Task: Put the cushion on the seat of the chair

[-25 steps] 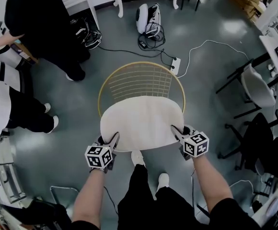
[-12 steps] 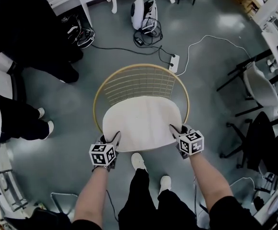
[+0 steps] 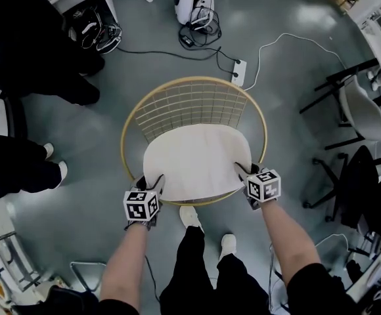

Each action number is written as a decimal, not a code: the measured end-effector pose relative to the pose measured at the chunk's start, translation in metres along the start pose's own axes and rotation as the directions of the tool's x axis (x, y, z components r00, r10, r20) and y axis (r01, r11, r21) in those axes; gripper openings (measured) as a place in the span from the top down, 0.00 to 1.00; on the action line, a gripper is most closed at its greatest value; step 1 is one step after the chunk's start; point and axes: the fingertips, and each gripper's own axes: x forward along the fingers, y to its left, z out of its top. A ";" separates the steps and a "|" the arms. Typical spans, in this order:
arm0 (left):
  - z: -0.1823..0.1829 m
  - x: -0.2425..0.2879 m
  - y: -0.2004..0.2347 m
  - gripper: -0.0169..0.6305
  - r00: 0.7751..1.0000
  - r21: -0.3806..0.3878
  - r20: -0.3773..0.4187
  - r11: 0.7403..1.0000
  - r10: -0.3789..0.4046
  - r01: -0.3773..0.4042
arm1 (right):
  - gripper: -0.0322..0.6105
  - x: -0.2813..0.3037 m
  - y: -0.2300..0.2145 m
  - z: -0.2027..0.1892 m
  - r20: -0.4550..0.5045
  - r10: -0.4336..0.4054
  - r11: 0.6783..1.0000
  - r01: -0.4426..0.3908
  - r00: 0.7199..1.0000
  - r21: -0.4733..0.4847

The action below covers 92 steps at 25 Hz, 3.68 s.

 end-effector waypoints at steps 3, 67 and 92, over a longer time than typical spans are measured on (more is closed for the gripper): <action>-0.008 0.008 0.008 0.63 1.000 -0.018 -0.022 1.000 0.014 -0.014 | 0.81 0.012 0.001 -0.003 -0.037 -0.002 1.000 0.002 0.999 -0.007; 0.016 -0.070 -0.099 0.95 0.986 0.079 0.167 0.997 -0.026 0.013 | 0.93 -0.050 0.075 0.038 0.083 0.040 0.979 -0.022 0.996 -0.203; 0.017 -0.288 -0.317 0.95 0.888 0.154 0.456 0.988 -0.053 -0.020 | 0.93 -0.336 0.185 0.044 0.298 0.326 0.900 -0.198 0.897 -0.390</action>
